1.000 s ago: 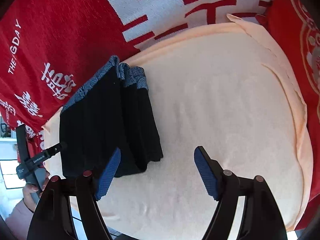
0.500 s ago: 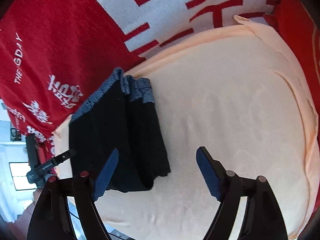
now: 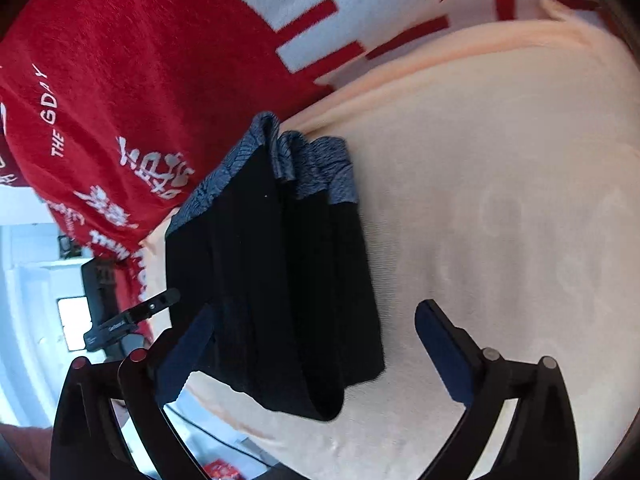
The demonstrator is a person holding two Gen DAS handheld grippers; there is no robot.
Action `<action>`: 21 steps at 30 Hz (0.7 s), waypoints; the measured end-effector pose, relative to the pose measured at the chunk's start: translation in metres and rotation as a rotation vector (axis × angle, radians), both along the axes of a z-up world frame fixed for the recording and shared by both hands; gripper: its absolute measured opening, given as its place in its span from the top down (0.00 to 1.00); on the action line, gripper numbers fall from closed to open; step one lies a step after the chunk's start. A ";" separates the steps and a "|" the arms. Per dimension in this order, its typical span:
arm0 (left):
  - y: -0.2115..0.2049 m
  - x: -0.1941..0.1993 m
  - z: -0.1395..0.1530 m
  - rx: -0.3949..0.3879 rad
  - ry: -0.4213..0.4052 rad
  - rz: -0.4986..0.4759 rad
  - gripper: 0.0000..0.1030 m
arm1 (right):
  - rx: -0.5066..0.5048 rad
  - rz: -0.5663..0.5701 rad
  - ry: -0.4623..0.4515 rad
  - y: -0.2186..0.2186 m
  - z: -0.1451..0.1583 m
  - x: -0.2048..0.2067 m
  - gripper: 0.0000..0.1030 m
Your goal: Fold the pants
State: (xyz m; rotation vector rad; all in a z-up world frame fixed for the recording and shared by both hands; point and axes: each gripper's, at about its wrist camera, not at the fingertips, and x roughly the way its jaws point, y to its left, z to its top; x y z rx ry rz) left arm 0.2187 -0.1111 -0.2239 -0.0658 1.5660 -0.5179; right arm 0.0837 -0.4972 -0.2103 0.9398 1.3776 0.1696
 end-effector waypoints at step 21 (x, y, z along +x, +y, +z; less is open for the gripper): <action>-0.054 -0.011 0.005 -0.055 -0.110 -0.039 0.25 | 0.115 0.132 0.003 0.024 -0.026 0.037 0.45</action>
